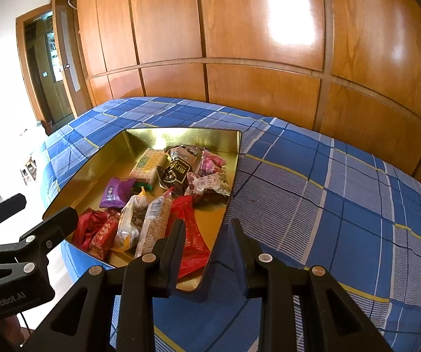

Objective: Organize snacks

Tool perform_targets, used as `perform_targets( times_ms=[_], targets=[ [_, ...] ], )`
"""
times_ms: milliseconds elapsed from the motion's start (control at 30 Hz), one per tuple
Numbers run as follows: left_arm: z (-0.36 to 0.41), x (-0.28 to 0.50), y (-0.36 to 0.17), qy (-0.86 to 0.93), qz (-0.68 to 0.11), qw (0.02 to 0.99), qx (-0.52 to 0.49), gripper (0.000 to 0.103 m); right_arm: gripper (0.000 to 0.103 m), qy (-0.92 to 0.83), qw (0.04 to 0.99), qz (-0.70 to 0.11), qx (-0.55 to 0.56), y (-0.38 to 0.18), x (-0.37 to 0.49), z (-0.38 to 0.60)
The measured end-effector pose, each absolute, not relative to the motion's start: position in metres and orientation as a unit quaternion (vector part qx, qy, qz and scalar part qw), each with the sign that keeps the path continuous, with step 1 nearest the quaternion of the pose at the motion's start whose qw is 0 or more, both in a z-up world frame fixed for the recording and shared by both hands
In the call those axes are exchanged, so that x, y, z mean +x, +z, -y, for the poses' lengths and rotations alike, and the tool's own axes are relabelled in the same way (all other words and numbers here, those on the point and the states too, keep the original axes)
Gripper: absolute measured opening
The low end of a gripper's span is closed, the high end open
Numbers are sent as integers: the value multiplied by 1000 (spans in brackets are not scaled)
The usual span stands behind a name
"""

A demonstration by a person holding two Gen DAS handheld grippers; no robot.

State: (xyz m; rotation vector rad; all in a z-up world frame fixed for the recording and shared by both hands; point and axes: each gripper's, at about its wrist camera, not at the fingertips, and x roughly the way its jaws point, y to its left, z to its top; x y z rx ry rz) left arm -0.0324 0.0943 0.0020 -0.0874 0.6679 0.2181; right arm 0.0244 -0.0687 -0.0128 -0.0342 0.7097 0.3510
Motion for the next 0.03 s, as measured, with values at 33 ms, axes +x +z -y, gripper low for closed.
perform_targets(
  times_ms=[33],
  targets=[
    [-94,-32,2,106,-327,938,-42,102,30,169,923,-346,-11,-13,25,73]
  ],
)
